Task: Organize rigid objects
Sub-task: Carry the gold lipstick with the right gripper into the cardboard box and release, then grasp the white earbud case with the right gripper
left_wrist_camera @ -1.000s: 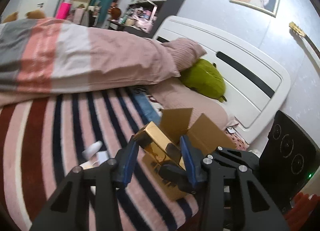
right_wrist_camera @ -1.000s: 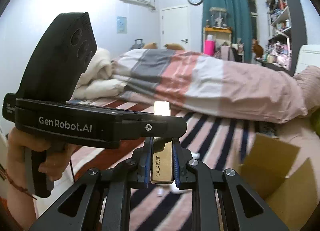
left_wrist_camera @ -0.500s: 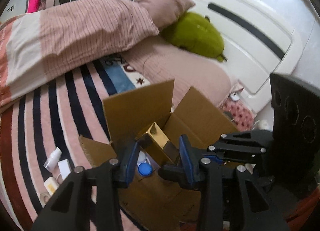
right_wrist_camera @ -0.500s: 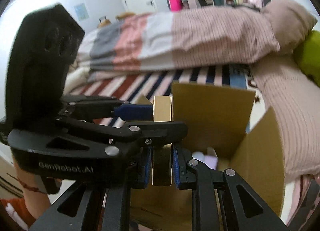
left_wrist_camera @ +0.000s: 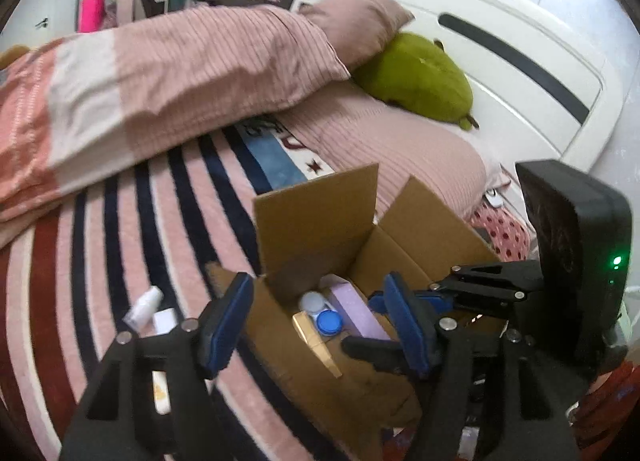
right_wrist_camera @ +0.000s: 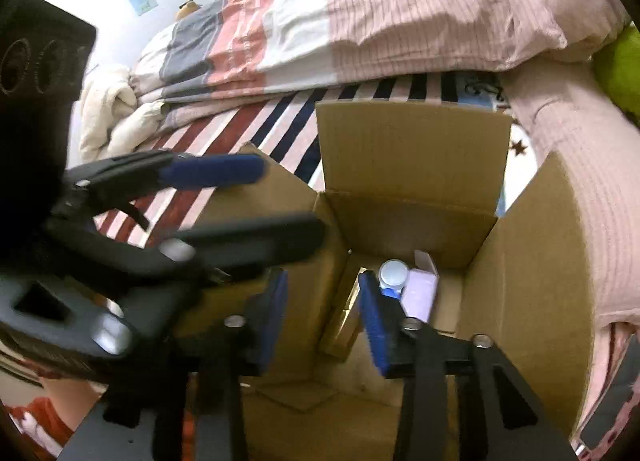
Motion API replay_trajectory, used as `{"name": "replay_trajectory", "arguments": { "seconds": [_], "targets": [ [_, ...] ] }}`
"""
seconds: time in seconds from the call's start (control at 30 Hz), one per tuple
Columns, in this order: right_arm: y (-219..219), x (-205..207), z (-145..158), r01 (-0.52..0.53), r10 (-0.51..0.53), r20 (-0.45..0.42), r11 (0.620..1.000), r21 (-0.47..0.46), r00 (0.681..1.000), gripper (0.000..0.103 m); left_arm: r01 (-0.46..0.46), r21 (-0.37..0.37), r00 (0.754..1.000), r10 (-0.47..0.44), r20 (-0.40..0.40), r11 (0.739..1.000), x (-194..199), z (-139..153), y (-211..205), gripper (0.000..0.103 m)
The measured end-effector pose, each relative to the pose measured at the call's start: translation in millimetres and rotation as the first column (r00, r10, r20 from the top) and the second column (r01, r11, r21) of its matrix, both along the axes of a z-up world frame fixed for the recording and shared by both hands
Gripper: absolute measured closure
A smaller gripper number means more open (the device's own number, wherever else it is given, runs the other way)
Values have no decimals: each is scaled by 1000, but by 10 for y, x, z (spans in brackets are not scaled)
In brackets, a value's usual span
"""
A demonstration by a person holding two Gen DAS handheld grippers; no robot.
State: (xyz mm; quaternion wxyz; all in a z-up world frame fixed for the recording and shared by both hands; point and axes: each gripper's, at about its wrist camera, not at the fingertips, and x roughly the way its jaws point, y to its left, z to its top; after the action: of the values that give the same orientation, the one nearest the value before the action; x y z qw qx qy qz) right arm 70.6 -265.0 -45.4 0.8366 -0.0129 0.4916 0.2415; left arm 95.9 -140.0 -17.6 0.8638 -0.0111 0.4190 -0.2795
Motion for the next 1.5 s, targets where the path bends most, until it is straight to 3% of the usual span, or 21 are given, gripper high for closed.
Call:
{"name": "replay_trajectory", "arguments": {
  "seconds": [0.2, 0.4, 0.53, 0.7, 0.87, 1.03, 1.13, 1.33, 1.5],
  "targets": [
    [278, -190, 261, -65, 62, 110, 998, 27, 992, 68, -123, -26, 989, 125, 79, 992, -251, 206, 594, 35],
    [865, -462, 430, -201, 187, 203, 978, 51, 961, 60, -294, -45, 947, 298, 123, 955, -547, 231, 1371, 30],
    [1288, -614, 319, -297, 286, 217, 955, 23, 933, 59, -386, -37, 915, 388, 114, 922, -699, 70, 1771, 28],
    [1712, -706, -43, -380, 377, 170, 925, -17, 911, 54, -452, -47, 888, 454, 65, 891, -828, -270, 2124, 27],
    [1831, -610, -583, -345, 353, 91, 934, -91, 931, 54, -469, -39, 882, 470, 25, 882, -905, -522, 2245, 27],
    [1715, -303, -1077, -185, 219, 114, 951, -249, 969, 54, -476, -45, 878, 478, 19, 878, -945, -582, 2279, 27],
    [1647, -105, -1258, -125, 172, 136, 946, -300, 976, 53, -475, -46, 879, 476, 23, 879, -960, -563, 2271, 27],
    [1553, 188, -1449, -70, 98, 110, 969, -237, 989, 47, -480, -40, 877, 481, 22, 877, -941, -561, 2271, 26],
    [1595, 142, -1468, -80, 119, 154, 967, -241, 981, 51, -477, -32, 879, 477, 16, 878, -914, -573, 2230, 26]
  ]
}}
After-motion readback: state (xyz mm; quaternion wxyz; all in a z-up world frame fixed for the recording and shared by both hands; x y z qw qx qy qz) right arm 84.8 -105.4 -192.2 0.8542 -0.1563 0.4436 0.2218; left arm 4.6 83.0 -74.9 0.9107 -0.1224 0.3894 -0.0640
